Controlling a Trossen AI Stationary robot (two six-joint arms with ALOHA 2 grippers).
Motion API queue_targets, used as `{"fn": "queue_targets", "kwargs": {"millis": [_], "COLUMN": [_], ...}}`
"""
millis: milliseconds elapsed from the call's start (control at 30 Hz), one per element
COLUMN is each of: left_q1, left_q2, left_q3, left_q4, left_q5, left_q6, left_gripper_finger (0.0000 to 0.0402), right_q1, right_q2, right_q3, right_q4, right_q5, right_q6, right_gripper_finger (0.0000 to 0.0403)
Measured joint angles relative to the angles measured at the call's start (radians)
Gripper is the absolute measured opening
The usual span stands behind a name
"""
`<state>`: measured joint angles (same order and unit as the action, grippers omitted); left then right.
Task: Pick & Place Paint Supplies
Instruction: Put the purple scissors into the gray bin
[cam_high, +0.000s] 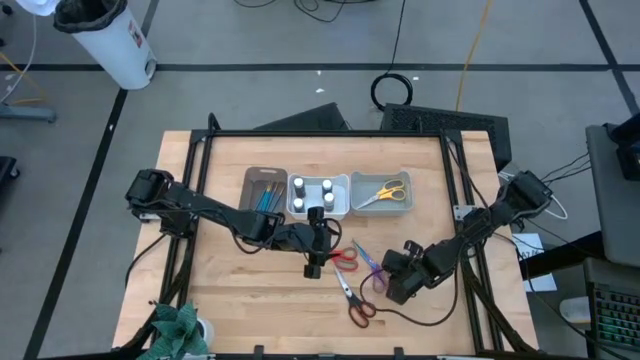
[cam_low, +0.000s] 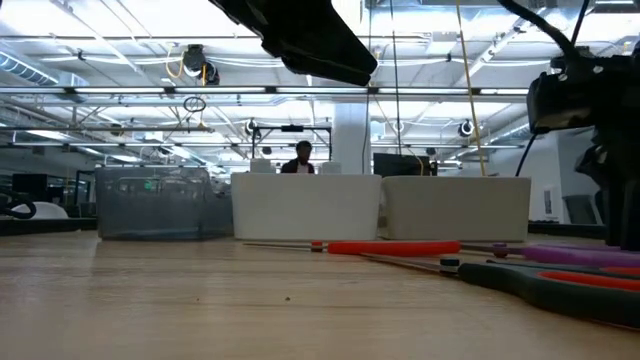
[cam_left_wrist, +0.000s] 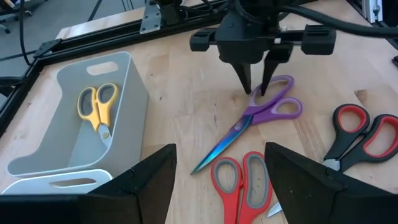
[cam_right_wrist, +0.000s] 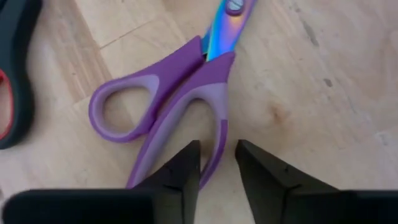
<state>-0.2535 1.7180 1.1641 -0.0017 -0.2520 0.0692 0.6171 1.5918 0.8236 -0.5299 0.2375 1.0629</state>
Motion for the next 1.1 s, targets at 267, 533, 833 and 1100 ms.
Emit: {"fn": "queue_targets", "kwargs": {"millis": [267,533,833,1100], "left_q1": [0.0,0.0,0.0,0.0], "left_q2": [0.0,0.0,0.0,0.0], "left_q3": [0.0,0.0,0.0,0.0], "left_q4": [-0.003,-0.003,-0.003,-0.003], "left_q5": [0.0,0.0,0.0,0.0], "left_q6": [0.0,0.0,0.0,0.003], "left_gripper_finger": [0.0248,0.0248,0.0248,0.0248], "right_q1": [-0.017,-0.023,-0.019,-0.034], "right_q2": [-0.021,-0.135,-0.386,-0.63], "right_q3": [-0.004,-0.006,-0.006,-0.006], "right_q4": [-0.011,-0.134,-0.313,-0.473], "right_q5": [-0.005,0.025,0.054,0.262], "right_q6": [0.025,0.033,-0.029,-0.214], "right_gripper_finger": [0.0009,0.0005,0.0004,0.0003]}}
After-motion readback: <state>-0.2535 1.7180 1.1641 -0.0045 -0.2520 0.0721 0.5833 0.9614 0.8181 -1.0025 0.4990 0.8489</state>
